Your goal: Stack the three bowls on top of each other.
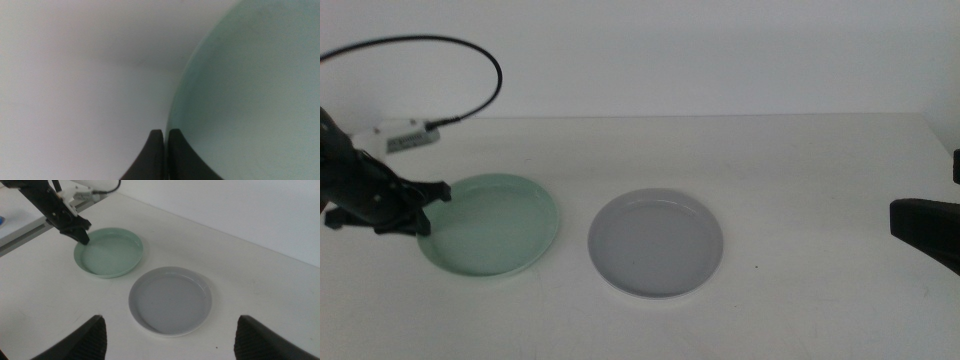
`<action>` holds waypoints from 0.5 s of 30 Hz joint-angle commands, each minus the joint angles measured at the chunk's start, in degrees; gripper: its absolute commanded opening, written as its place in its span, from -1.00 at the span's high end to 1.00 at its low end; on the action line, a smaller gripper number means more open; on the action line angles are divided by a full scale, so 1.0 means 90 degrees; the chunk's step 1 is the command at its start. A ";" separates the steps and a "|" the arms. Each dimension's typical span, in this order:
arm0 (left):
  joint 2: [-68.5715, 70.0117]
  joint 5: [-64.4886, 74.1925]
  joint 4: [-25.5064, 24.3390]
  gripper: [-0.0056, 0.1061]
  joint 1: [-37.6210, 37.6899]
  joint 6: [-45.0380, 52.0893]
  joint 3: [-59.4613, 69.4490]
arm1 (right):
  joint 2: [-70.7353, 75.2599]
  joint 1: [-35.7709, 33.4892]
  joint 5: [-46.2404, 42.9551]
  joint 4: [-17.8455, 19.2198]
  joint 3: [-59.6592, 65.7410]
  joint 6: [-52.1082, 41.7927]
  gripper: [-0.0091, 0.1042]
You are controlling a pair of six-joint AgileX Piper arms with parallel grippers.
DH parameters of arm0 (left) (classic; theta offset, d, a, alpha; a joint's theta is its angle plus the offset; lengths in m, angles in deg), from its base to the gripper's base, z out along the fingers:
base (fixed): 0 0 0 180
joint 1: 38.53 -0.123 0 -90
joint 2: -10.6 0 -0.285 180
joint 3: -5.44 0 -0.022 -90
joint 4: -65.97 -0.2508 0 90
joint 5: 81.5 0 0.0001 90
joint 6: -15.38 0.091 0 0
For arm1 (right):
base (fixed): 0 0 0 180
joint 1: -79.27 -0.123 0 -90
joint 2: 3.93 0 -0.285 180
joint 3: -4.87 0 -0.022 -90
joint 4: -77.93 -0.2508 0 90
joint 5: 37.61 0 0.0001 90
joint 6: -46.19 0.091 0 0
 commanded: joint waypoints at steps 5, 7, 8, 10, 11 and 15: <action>0.1536 0.0402 0.0073 0.90 0.0151 -0.0282 -0.0175 | 0.0003 0.0004 -0.0378 -0.0056 -0.0144 -0.0031 -0.30; 0.1824 0.0498 0.0073 0.90 0.0396 -0.0378 -0.0175 | 0.0003 0.0004 -0.0378 -0.0056 -0.0144 -0.0031 -0.30; 0.1943 0.0498 0.0073 0.90 0.0575 -0.0478 -0.0175 | 0.0003 0.0004 -0.0378 -0.0056 -0.0144 -0.0031 -0.30; 0.2074 0.0478 0.0079 0.90 0.0945 -0.0655 -0.0175 | 0.0003 0.0004 -0.0378 -0.0056 -0.0144 -0.0031 -0.30; 0.2076 0.0472 0.0085 0.90 0.1163 -0.0754 -0.0175 | 0.0003 0.0004 -0.0378 -0.0056 -0.0144 -0.0031 -0.30; 0.1907 0.0366 0.0101 0.90 0.2006 -0.0932 -0.0175 | 0.0003 0.0004 -0.0378 -0.0056 -0.0144 -0.0031 -0.30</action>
